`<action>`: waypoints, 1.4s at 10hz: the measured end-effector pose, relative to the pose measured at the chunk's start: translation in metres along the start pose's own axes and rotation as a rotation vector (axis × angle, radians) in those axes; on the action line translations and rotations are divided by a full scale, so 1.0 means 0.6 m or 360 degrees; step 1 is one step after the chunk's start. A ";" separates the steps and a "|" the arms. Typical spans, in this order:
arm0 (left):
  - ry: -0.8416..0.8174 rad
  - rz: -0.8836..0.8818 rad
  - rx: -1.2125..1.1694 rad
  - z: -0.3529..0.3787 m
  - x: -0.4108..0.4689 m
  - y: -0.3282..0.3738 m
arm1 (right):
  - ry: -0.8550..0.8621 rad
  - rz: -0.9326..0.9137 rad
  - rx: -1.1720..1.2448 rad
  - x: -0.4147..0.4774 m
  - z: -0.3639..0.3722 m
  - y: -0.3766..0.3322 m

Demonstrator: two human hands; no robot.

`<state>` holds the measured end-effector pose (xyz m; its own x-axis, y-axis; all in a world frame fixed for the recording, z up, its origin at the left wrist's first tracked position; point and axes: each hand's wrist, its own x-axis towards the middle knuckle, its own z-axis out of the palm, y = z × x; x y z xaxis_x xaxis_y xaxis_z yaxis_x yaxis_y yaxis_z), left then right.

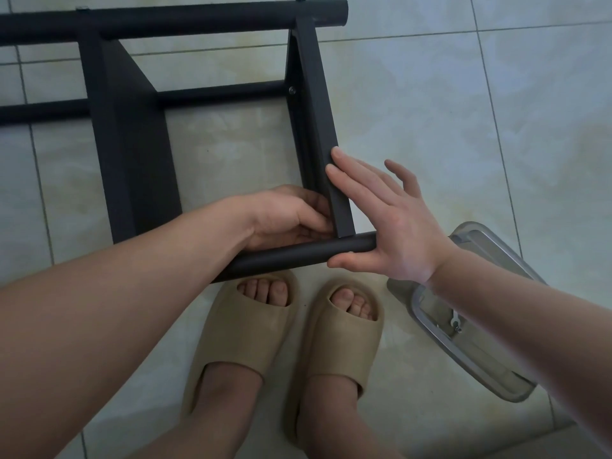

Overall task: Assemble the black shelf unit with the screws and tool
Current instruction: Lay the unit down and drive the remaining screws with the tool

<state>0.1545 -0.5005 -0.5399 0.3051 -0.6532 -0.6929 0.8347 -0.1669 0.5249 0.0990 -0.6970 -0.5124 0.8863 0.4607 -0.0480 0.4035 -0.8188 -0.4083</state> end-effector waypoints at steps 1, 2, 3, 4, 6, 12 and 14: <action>0.0048 0.0020 0.0051 0.004 0.000 -0.003 | 0.0005 -0.0002 0.0005 0.000 -0.001 0.000; 0.0101 0.0021 0.0125 0.007 0.000 -0.002 | -0.0003 0.0003 0.0003 0.000 -0.001 -0.001; 0.0111 -0.0002 0.0108 0.006 0.000 0.002 | -0.0007 0.0003 -0.0002 0.000 -0.001 -0.001; 0.0092 -0.0039 0.0109 0.005 0.000 0.006 | -0.0002 -0.0003 -0.0004 0.000 0.000 -0.001; 0.0034 -0.0035 0.0060 0.002 -0.001 0.006 | 0.0008 -0.0004 -0.0006 0.000 0.001 0.000; 0.0022 0.0034 0.0144 0.002 -0.004 0.005 | 0.0008 -0.0002 0.0009 0.000 0.001 0.000; 0.0014 0.0061 0.0110 0.001 -0.003 -0.002 | 0.0022 -0.0016 0.0000 -0.002 0.003 0.001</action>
<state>0.1525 -0.4997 -0.5388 0.3406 -0.6536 -0.6759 0.7887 -0.1928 0.5838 0.0979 -0.6972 -0.5142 0.8851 0.4643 -0.0310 0.4127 -0.8140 -0.4088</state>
